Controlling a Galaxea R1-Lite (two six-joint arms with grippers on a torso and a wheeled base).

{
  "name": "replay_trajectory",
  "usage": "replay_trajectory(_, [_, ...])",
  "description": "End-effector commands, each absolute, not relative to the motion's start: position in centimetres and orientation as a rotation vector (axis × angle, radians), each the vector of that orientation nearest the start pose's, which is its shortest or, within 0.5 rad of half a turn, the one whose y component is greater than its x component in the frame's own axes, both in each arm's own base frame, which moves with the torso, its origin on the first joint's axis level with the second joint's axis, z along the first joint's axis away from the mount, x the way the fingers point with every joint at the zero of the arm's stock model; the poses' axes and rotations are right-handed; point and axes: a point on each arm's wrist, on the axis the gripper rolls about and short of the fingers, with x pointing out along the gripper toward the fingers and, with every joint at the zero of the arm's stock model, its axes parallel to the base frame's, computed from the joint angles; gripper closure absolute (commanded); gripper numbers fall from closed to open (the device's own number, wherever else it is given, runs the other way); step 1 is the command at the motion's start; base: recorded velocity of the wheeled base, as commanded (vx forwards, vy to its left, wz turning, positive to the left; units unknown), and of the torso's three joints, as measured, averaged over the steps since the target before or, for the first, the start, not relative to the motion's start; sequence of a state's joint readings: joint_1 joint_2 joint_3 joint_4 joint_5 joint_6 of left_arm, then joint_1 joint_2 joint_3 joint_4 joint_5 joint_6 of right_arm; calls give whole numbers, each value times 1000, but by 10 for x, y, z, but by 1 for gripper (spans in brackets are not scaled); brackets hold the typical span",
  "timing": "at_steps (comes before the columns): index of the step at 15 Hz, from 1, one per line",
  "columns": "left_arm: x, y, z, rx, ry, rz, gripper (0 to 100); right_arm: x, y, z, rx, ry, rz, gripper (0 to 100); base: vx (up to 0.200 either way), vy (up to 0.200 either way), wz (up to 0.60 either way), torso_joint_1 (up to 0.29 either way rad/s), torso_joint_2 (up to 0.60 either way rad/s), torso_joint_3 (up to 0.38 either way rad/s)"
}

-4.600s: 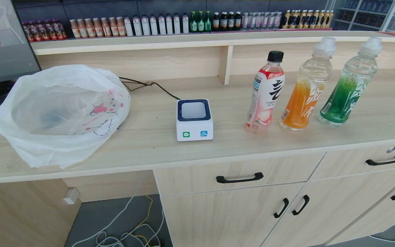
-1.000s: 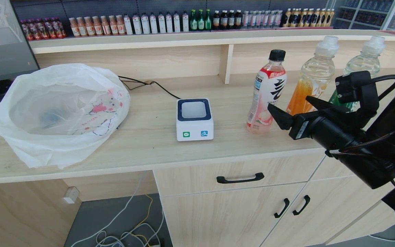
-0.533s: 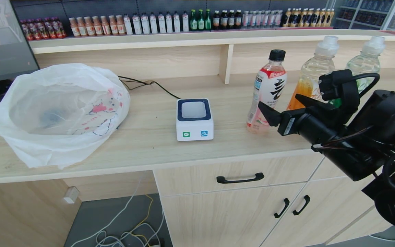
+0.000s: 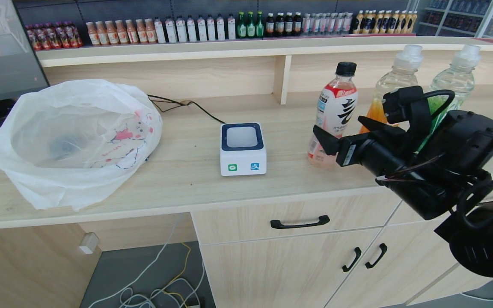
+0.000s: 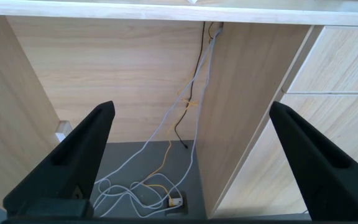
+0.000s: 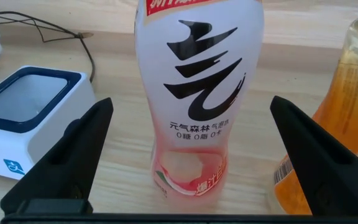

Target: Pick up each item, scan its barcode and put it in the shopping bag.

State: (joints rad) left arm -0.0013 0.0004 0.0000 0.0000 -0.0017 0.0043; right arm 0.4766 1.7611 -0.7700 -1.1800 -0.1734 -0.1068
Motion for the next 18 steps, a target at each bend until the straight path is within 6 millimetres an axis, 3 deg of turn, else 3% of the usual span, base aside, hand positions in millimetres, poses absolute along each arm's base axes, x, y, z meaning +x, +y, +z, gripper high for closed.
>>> replay_trajectory(1, [-23, 0, 75, 5, 0, -2, 0, 289, 147, 208, -43, -197, 297, 0, 0, 0, 0, 0, 0, 0])
replay_trajectory(18, [-23, 0, 75, 5, 0, -3, 0, 319, 162, 209, -33, -229, 291, 0, 0, 0, 0, 0, 0, 0])
